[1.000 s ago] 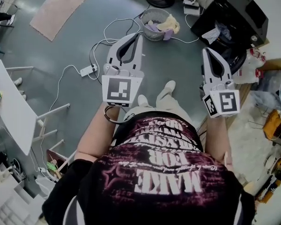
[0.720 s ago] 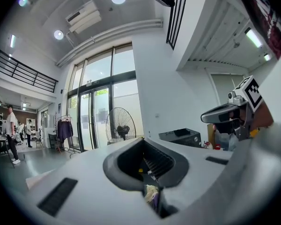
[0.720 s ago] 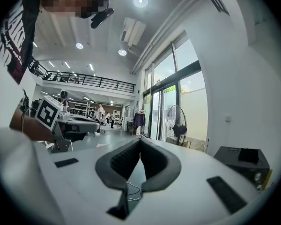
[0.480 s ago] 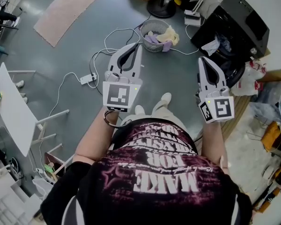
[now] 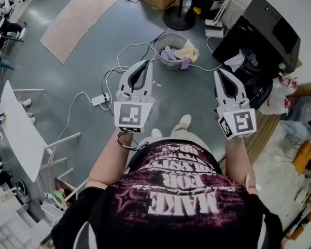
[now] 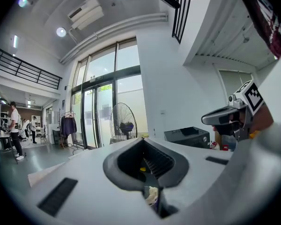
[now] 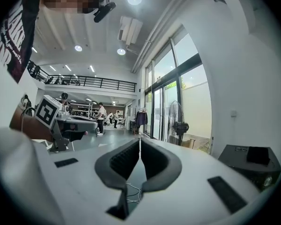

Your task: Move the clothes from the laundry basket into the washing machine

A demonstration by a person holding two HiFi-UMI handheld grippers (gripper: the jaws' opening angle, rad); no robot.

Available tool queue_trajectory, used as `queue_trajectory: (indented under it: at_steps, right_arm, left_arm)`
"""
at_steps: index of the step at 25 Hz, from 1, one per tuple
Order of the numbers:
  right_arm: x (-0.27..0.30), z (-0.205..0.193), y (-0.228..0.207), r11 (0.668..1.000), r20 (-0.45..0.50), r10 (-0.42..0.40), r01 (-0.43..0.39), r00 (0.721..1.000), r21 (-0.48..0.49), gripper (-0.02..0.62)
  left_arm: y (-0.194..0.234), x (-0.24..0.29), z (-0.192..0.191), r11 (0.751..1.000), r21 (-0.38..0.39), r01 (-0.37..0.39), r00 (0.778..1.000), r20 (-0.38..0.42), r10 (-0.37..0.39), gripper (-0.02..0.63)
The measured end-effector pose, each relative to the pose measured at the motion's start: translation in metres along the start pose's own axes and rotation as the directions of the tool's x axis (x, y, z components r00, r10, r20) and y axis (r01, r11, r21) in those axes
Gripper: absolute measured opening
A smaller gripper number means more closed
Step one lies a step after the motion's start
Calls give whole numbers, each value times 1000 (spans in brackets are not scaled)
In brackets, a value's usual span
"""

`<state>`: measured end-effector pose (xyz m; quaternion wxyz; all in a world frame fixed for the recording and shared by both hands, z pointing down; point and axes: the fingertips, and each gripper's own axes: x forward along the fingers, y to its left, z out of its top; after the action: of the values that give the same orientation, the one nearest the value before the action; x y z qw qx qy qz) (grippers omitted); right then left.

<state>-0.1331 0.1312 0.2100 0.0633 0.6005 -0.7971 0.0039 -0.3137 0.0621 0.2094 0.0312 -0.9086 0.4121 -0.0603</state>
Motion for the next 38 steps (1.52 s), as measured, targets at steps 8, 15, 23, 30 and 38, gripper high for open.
queue_trajectory:
  at_steps: [8, 15, 23, 30, 38]
  right_arm:
    - [25, -1, -35, 1000, 6, 21, -21, 1000, 9, 12]
    - [37, -3, -68, 999, 9, 48, -48, 999, 9, 11]
    - [38, 4, -98, 996, 66, 81, -79, 995, -33, 8]
    - [27, 12, -114, 995, 133, 83, -75, 988, -62, 6]
    - [23, 15, -117, 994, 150, 85, -74, 985, -76, 6]
  left_arm:
    - [-1, 39, 9, 999, 1, -38, 999, 20, 38, 5]
    - [-7, 65, 14, 997, 15, -71, 997, 20, 71, 5]
    - [-26, 79, 33, 990, 65, -126, 988, 95, 119, 5]
    - [-47, 78, 50, 983, 115, -144, 978, 165, 124, 5]
    - [-52, 77, 59, 980, 132, -151, 977, 172, 127, 5]
